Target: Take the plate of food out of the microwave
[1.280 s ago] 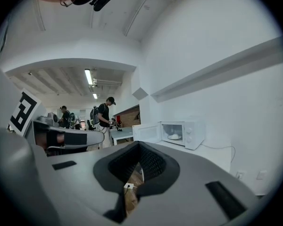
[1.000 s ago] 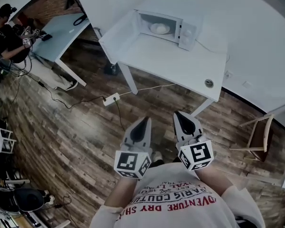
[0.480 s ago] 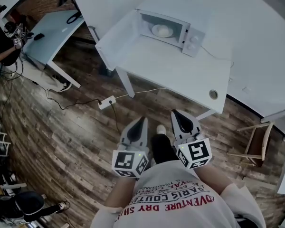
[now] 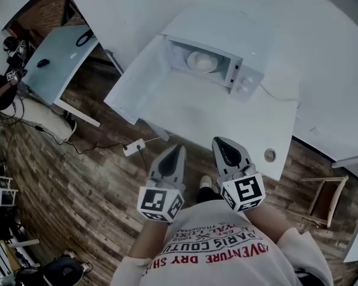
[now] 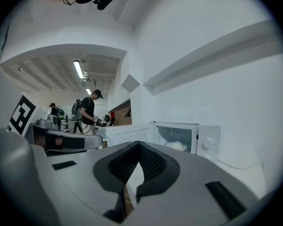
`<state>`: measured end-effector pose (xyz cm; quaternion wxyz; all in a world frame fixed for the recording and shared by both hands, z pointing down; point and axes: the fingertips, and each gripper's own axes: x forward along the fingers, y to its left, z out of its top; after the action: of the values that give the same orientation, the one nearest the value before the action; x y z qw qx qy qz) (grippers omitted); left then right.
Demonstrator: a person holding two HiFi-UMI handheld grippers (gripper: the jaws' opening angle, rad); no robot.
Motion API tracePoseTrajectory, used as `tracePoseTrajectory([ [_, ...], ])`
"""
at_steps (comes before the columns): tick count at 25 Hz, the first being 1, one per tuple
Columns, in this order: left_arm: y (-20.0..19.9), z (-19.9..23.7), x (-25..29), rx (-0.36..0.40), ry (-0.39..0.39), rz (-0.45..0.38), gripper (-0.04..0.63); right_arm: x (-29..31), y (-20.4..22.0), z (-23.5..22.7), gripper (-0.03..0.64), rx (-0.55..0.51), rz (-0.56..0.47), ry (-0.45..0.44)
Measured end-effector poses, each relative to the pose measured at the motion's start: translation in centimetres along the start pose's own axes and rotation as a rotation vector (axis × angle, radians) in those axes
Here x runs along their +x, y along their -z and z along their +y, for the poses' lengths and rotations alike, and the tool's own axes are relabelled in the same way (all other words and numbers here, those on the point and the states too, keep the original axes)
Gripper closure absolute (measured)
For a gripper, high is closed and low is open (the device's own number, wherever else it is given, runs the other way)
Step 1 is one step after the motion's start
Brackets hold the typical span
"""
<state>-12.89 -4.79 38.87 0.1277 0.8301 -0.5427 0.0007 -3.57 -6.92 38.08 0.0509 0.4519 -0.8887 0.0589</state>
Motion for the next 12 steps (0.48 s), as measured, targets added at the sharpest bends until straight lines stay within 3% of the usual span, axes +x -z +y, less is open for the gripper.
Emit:
tracePoseTrajectory([
  [6,-0.9,1.8,7.7,-0.025,0.010,0.033,0.589,4.7,-0.3,-5.0,0.612,0.008,0.031,-0.001],
  [12,0.0,2.5,13.4,-0.032,0.069,0.092,0.591,7.6,-0.5,-8.5,0.612,0.026,0.032,0.042],
])
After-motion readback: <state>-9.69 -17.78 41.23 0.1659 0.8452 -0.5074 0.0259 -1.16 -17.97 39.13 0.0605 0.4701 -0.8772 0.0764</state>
